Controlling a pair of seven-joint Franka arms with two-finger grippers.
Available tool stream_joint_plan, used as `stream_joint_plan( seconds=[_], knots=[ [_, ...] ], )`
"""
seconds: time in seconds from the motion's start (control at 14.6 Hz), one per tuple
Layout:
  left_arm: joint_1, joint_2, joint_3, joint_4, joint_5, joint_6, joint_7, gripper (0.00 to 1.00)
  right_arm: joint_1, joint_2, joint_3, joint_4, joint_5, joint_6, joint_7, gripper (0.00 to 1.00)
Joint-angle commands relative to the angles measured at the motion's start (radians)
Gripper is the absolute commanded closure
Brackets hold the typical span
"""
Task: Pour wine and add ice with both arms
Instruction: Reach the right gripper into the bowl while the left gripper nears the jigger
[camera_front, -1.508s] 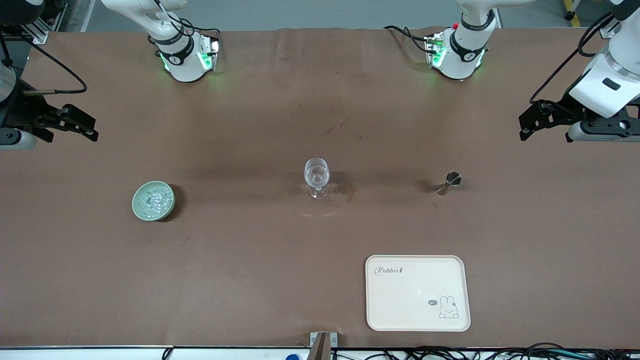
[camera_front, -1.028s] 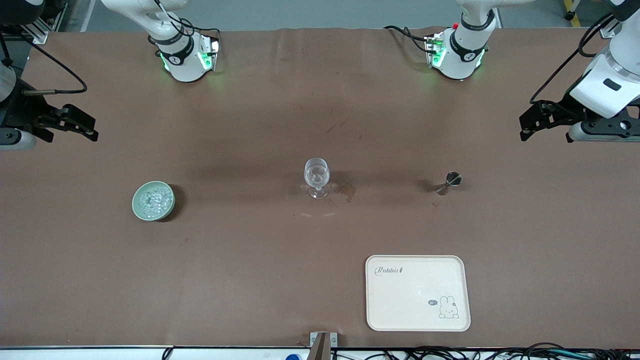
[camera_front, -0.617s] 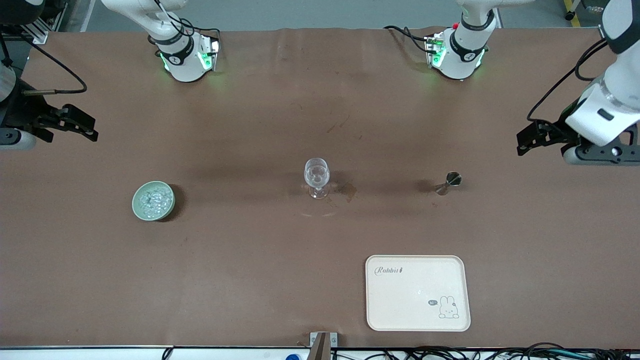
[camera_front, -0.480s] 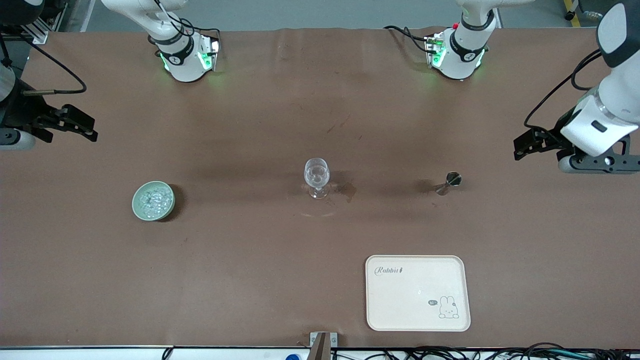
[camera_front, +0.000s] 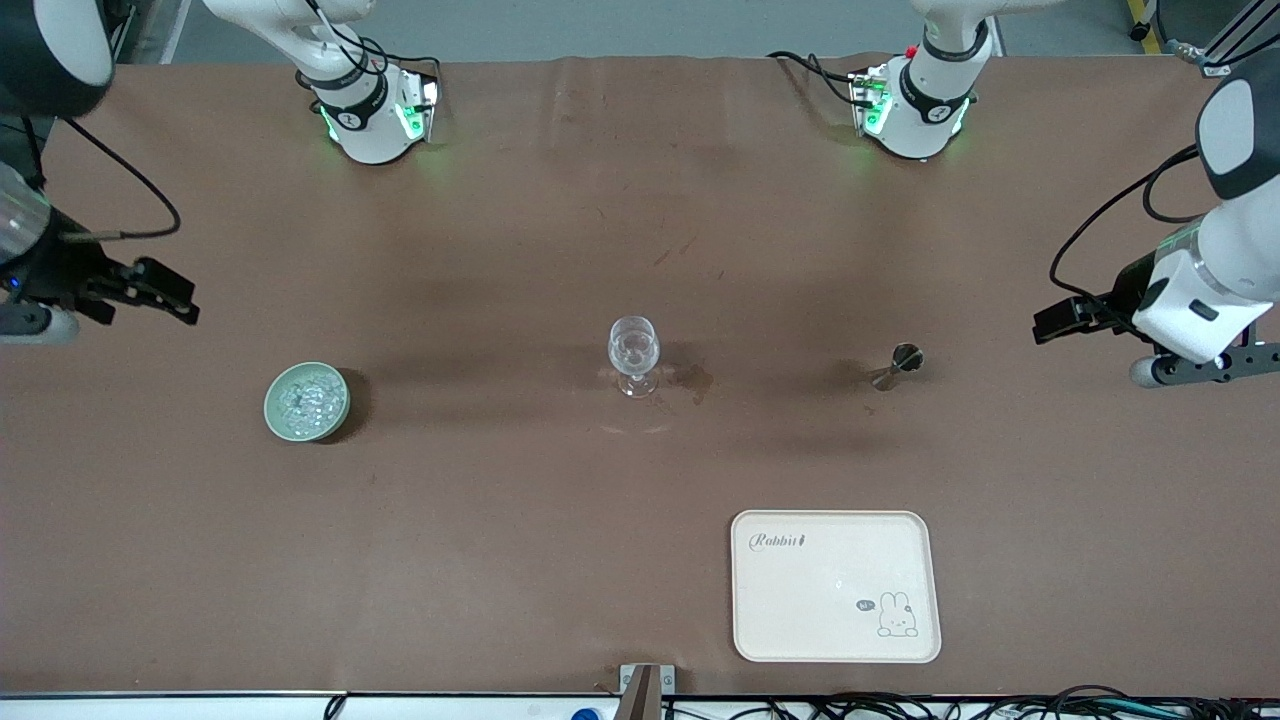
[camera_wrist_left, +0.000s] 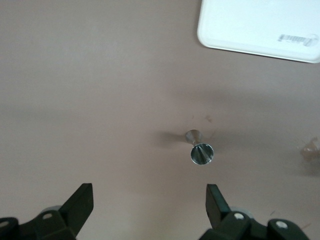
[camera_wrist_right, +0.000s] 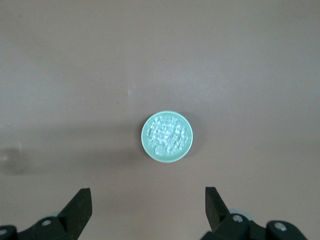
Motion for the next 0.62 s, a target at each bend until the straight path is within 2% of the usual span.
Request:
stream_joint_plan(
  seconds=[0.0,0.21,0.55],
  knots=[
    [0.014,0.034,-0.005,-0.011,-0.028,-0.004,-0.111,0.02,-0.020,0.006,0.005,-0.096,0.020,0.111,-0.013,0.00],
    [0.109,0.112,-0.005,-0.013,-0.207,0.000,-0.155,0.02,-0.020,0.071,0.007,-0.100,0.020,0.151,-0.013,0.00],
    [0.230,0.223,-0.005,-0.033,-0.436,0.005,-0.239,0.07,-0.025,0.141,0.005,-0.122,0.017,0.213,-0.023,0.00]
  ],
)
